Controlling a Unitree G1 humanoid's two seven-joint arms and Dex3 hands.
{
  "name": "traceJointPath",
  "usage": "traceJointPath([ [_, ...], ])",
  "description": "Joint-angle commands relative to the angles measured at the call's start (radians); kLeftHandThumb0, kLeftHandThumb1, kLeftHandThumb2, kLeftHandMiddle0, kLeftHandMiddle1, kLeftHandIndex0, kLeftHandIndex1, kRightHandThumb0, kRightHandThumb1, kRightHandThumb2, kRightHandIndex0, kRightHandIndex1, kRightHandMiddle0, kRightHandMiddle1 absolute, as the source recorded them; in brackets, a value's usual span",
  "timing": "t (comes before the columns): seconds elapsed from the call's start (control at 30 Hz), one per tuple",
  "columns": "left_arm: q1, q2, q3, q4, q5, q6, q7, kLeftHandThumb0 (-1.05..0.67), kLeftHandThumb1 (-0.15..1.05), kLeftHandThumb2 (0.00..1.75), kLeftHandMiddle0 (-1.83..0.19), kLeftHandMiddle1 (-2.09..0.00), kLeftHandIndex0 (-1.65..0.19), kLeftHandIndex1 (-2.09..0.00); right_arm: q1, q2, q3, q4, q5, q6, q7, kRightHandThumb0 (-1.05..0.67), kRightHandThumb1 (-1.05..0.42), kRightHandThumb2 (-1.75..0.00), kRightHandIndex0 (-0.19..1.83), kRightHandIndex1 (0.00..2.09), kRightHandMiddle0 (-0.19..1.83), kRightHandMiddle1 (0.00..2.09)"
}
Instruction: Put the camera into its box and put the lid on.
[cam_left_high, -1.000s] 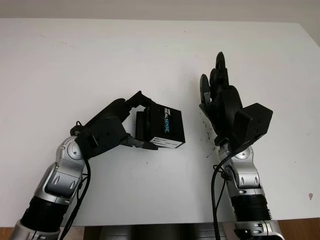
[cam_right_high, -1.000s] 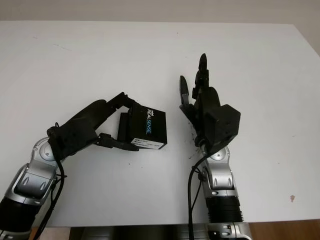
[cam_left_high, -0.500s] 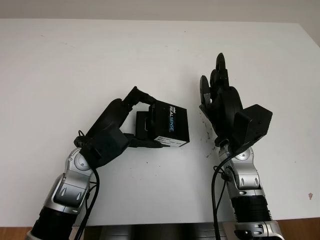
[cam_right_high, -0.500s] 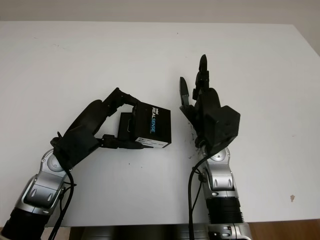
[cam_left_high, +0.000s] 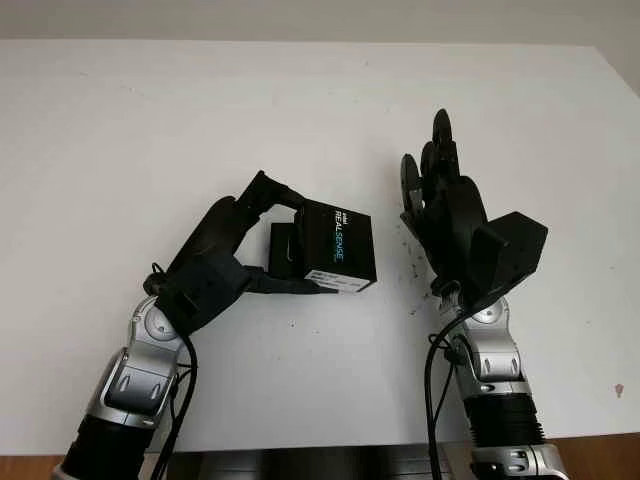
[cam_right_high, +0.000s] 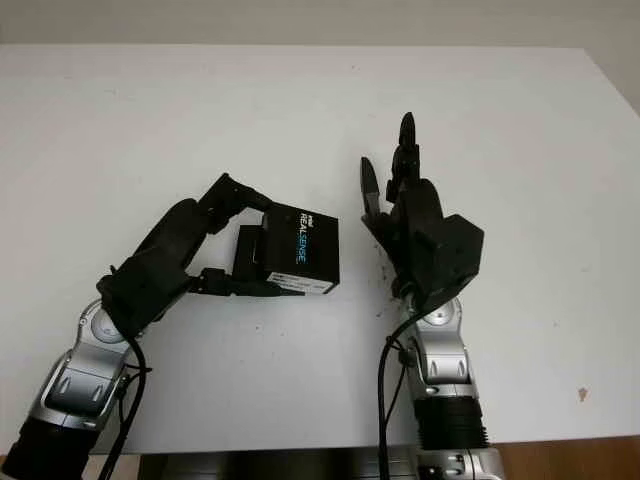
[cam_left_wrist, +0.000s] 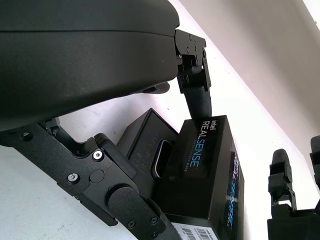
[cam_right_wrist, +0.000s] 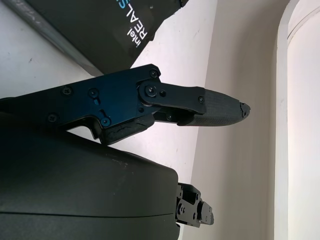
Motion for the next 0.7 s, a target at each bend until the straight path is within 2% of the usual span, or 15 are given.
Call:
traceJointPath([
  [0.0, 0.007, 0.02, 0.033, -0.01, -0.003, 0.012, -0.003, -0.39, 1.05, 0.1, -0.23, -0.04, -0.09, -1.72, 0.008, -0.009, -0.005, -0.007, 0.0, 0.001, 0.0, -0.7, -1.05, -0.51, -0.19, 0.02, -0.18, 0.05],
  [0.43, 0.016, 0.041, 0.072, -0.022, -0.037, 0.056, -0.027, -0.38, 1.05, 0.07, -0.17, -0.04, -0.09, -1.73, 0.007, -0.016, -0.006, -0.009, 0.002, 0.008, 0.009, -0.72, -1.05, -0.51, -0.19, 0.02, -0.18, 0.05],
  [0.67, 0.029, 0.048, 0.089, -0.021, -0.032, 0.049, -0.014, -0.39, 1.05, 0.07, -0.17, -0.05, -0.09, -1.72, 0.005, -0.017, -0.009, -0.008, 0.004, 0.014, 0.01, -0.73, -1.05, -0.5, -0.19, 0.02, -0.17, 0.05],
])
